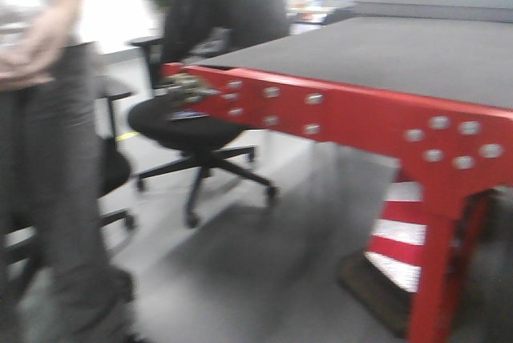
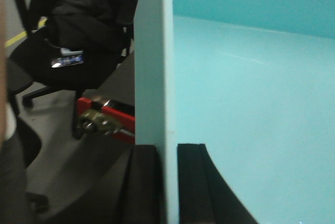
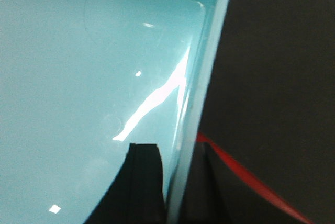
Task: Fetch blue bin and place on conveyor start
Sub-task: 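Carry the bin with both grippers while driving to the red-framed conveyor, then lower the held bin onto the grey conveyor belt with both grippers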
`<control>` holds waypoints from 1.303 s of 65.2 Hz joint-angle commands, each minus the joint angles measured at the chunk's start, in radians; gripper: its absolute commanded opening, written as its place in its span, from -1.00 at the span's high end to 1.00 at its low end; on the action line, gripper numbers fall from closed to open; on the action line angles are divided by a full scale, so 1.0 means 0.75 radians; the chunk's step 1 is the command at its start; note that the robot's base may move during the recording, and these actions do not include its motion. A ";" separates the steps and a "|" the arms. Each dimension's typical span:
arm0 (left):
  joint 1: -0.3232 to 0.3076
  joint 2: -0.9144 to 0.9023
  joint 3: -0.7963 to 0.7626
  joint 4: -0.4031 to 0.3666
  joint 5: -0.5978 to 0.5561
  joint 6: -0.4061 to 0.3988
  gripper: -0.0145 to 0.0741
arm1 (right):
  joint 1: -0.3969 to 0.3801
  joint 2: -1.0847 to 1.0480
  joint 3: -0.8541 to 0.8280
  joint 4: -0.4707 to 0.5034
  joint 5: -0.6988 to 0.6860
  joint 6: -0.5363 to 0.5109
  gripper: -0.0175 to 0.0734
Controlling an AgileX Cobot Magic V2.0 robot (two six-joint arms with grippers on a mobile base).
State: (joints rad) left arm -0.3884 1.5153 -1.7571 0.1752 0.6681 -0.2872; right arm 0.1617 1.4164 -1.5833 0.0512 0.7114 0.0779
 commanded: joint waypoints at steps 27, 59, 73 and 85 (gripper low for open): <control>-0.008 -0.017 -0.017 -0.065 -0.087 -0.018 0.92 | -0.004 -0.003 -0.011 -0.017 -0.055 -0.031 0.95; -0.005 -0.017 -0.017 -0.065 -0.087 -0.018 0.92 | -0.004 -0.003 -0.011 -0.017 -0.055 -0.031 0.95; -0.005 -0.017 -0.017 -0.065 -0.087 -0.018 0.92 | -0.004 -0.003 -0.011 -0.017 -0.055 -0.031 0.95; -0.005 -0.017 -0.017 -0.065 -0.087 -0.018 0.92 | -0.004 -0.003 -0.011 -0.017 -0.055 -0.031 0.95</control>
State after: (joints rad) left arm -0.3884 1.5153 -1.7571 0.1752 0.6681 -0.2872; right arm 0.1617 1.4180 -1.5833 0.0512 0.7114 0.0779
